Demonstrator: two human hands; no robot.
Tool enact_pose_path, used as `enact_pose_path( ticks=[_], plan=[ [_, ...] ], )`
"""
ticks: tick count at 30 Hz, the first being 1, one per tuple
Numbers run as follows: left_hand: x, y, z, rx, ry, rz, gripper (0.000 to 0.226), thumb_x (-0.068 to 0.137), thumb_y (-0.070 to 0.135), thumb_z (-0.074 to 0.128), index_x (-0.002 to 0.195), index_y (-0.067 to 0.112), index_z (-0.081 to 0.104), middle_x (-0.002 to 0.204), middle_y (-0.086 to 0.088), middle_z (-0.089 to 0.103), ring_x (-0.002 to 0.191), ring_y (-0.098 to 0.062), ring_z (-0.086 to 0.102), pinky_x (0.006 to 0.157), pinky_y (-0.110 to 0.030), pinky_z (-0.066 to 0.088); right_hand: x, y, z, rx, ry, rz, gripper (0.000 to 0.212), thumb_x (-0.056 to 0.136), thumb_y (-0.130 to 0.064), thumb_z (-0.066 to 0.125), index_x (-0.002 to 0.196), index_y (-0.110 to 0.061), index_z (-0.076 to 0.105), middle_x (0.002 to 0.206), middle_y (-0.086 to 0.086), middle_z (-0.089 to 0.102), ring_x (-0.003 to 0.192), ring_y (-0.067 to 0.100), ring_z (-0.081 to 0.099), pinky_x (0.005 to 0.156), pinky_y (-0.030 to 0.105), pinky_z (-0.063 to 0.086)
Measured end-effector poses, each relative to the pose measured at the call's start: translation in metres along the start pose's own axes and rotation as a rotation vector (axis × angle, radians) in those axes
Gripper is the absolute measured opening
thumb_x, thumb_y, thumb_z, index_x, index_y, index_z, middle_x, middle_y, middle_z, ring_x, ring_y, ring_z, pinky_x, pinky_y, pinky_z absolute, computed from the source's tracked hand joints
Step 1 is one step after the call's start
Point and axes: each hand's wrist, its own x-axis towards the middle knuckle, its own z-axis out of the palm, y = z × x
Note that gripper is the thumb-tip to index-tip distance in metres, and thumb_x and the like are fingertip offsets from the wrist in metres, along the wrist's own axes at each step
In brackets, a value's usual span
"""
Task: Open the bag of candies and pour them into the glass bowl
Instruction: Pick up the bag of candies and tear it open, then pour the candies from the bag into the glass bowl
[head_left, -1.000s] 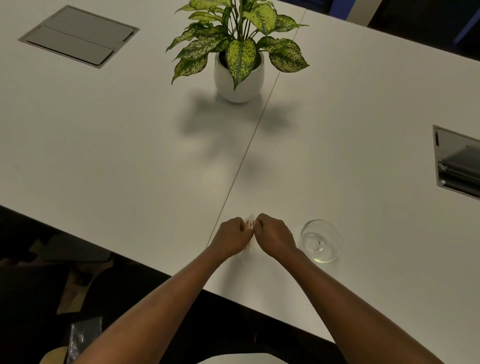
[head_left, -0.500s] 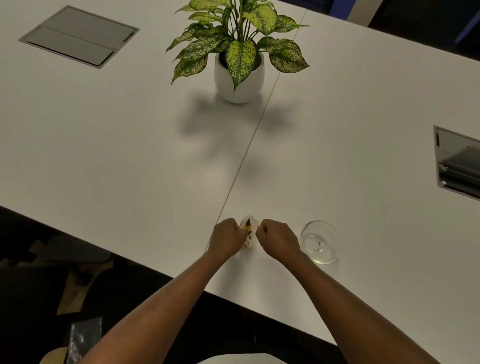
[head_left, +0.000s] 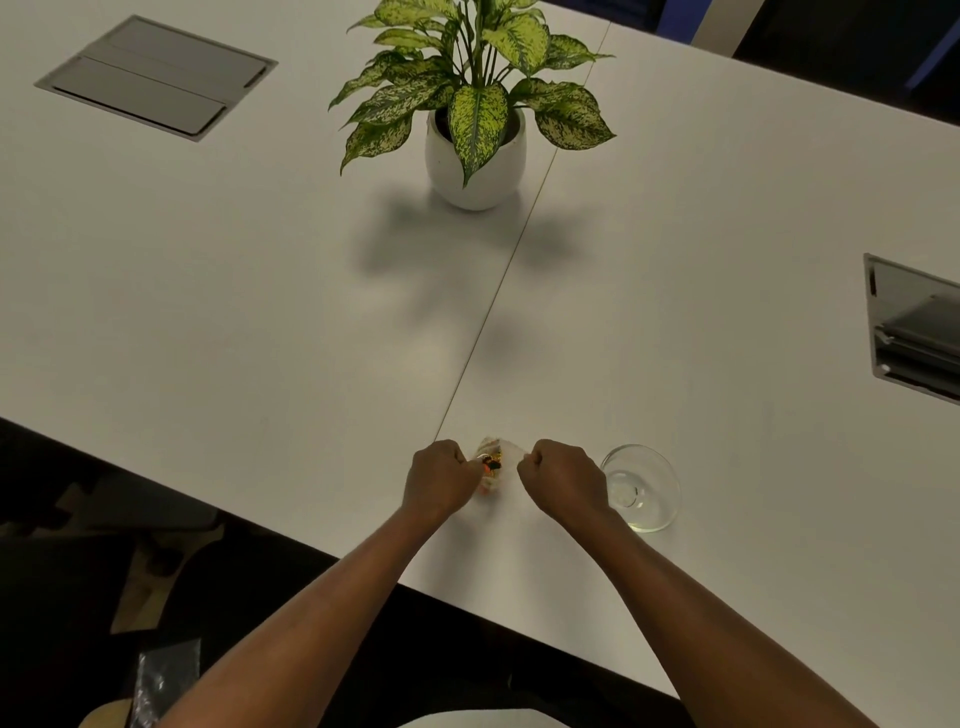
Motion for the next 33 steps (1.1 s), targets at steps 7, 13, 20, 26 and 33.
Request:
enact_pose_path(
  ticks=[7,13,20,26,33],
  plan=[
    [0.002,0.013,-0.001,-0.047,-0.087,0.063,0.014,0.084,0.013,0.059,0.072,0.005,0.057,0.080,-0.020,0.071,0.060,-0.023,0.060,0.056,-0.032,0.048,-0.018,-0.011,-0.005,0.101,0.153,-0.162,0.031,0.098,-0.041,0.053,0.123,-0.023,0.050,0.108,0.000,0.064,0.090,0.023,0.067,0.068,0.032,0.047],
    [0.006,0.030,-0.008,-0.136,-0.187,0.100,0.021,0.080,0.019,0.064,0.078,-0.002,0.062,0.074,-0.017,0.067,0.060,-0.017,0.055,0.048,-0.025,0.039,-0.035,-0.008,-0.011,0.096,-0.066,-0.228,0.048,0.086,-0.052,0.061,0.127,-0.027,0.052,0.117,0.002,0.056,0.096,0.025,0.066,0.072,0.031,0.047],
    [0.004,0.047,-0.013,-0.239,-0.381,0.185,0.026,0.086,0.031,0.062,0.072,0.010,0.065,0.060,0.002,0.064,0.051,-0.010,0.054,0.044,-0.021,0.038,-0.033,0.006,-0.028,0.139,-0.014,-0.199,0.023,0.098,-0.035,0.053,0.098,-0.021,0.070,0.102,0.000,0.074,0.092,0.021,0.069,0.072,0.031,0.050],
    [0.010,0.020,0.012,-0.344,-0.188,-0.079,0.039,0.095,0.044,0.057,0.099,0.006,0.067,0.086,-0.011,0.072,0.065,-0.021,0.063,0.057,-0.031,0.046,-0.033,0.027,-0.051,0.350,0.000,-0.113,0.028,0.099,-0.030,0.053,0.091,-0.011,0.071,0.087,0.001,0.076,0.078,0.021,0.072,0.073,0.038,0.058],
    [-0.005,0.031,0.061,-0.791,-0.506,-0.363,0.047,0.102,0.044,0.048,0.112,0.002,0.068,0.087,-0.019,0.075,0.069,-0.029,0.068,0.060,-0.032,0.053,-0.043,0.053,-0.076,0.816,-0.111,-0.015,0.024,0.094,-0.019,0.055,0.079,-0.011,0.071,0.069,0.002,0.073,0.064,0.012,0.067,0.057,0.025,0.049]
  ],
)
